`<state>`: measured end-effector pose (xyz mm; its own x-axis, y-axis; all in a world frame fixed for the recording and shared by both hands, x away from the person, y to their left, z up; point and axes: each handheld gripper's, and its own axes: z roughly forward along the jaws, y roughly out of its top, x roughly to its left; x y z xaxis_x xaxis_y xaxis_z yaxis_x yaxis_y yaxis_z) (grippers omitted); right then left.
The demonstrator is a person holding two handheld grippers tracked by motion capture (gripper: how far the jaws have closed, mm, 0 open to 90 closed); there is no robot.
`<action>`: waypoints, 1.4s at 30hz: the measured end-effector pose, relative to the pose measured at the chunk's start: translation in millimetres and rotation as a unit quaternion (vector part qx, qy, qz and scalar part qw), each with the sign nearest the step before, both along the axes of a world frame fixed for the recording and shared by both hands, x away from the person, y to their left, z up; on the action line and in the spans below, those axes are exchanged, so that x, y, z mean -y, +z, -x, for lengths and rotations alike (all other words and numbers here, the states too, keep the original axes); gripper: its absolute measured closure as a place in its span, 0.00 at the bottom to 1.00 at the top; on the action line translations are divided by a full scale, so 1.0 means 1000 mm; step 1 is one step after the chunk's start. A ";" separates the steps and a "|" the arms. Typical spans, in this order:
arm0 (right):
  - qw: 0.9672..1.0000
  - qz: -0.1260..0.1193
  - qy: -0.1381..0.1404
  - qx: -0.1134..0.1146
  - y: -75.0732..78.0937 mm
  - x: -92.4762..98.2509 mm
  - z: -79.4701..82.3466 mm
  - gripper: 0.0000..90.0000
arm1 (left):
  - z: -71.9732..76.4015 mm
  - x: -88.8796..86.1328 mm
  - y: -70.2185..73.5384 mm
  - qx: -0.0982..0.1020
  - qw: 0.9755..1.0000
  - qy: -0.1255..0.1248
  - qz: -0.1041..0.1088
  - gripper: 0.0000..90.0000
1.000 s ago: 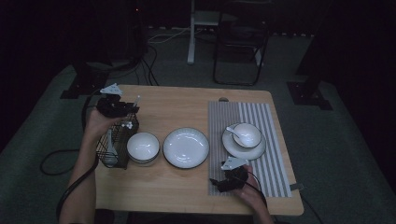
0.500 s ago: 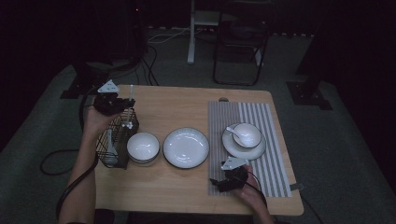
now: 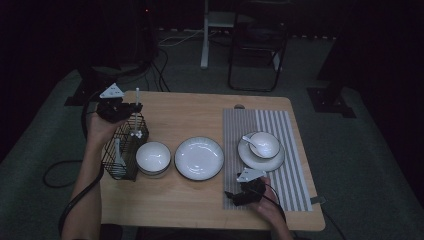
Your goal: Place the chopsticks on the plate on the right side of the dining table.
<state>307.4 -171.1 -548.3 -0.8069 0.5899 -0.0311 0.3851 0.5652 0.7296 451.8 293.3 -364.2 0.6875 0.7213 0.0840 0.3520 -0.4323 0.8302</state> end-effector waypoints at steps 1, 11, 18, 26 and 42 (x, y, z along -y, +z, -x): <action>1.000 0.000 0.000 0.000 0.000 0.000 0.000 0.16 | 0.000 0.000 0.001 0.002 1.000 0.000 0.000 0.94; 1.000 0.000 0.000 0.000 0.000 0.000 0.000 0.16 | 0.004 -0.001 0.009 0.013 1.000 0.003 0.006 0.94; 1.000 0.000 0.000 0.000 0.000 0.000 0.000 0.16 | 0.007 0.002 0.019 0.025 1.000 -0.006 0.007 0.94; 1.000 0.000 0.000 0.000 0.000 0.000 0.000 0.16 | 0.010 0.010 0.031 0.040 0.999 -0.015 0.007 0.94; 1.000 -0.001 0.000 0.000 0.000 0.000 0.000 0.16 | 0.013 0.028 0.061 0.071 0.997 -0.033 -0.008 0.94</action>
<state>307.2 -171.0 -548.2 -0.8065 0.5905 -0.0298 0.3861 0.5642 0.7298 438.8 265.6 -303.6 0.7142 0.6723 0.1948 0.2022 -0.4645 0.8622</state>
